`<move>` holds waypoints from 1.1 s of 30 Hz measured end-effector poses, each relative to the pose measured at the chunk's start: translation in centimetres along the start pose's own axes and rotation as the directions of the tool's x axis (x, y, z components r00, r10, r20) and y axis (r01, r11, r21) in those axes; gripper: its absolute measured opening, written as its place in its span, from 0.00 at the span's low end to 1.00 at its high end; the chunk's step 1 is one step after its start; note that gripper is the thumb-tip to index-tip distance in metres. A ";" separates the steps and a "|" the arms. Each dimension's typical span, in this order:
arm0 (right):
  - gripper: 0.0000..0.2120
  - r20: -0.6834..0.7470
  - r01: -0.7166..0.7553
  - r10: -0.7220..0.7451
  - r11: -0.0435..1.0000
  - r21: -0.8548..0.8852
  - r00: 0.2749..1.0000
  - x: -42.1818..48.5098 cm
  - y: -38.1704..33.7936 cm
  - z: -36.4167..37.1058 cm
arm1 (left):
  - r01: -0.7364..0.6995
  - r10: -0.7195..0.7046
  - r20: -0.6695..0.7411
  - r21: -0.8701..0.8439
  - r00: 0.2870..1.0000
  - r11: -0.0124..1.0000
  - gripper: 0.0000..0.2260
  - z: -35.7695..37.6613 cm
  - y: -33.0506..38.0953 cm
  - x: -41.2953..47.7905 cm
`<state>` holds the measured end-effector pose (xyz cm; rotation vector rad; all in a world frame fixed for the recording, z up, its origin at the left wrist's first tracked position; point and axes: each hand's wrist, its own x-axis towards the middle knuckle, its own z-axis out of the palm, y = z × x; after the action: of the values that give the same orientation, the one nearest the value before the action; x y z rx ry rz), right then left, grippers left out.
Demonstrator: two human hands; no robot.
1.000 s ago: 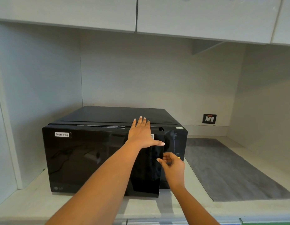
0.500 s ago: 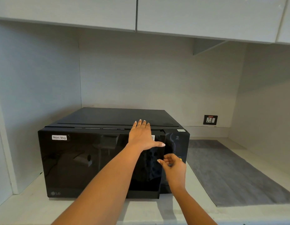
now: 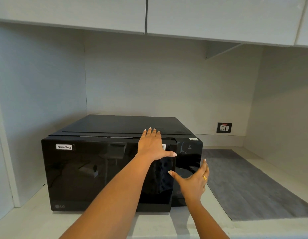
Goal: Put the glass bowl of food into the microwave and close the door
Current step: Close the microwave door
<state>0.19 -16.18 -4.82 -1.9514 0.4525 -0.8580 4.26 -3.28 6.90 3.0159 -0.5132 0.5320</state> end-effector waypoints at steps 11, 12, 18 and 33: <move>0.63 0.200 -0.104 0.102 0.995 0.001 0.975 -0.2 2.7 1.3 | -0.008 0.008 -0.005 -0.005 1.000 1.000 0.49 0.1 -0.1 0.2; 0.63 0.198 -0.105 0.102 0.994 0.005 0.975 -0.2 2.7 1.3 | -0.008 0.008 -0.007 -0.003 1.000 1.000 0.49 0.1 -0.1 0.2; 0.62 0.181 -0.097 0.092 0.995 0.019 0.979 -0.1 2.9 1.2 | -0.005 0.005 -0.009 -0.004 1.000 1.000 0.49 0.2 -0.1 0.3; 0.57 0.080 -0.064 0.058 0.995 0.077 0.995 -0.3 2.6 1.4 | 0.012 -0.012 -0.012 0.011 1.000 1.000 0.49 0.4 -0.1 0.8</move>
<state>1.09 -16.47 -7.59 -1.8818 0.4238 -0.7471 5.11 -3.46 6.83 3.0225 -0.4929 0.5545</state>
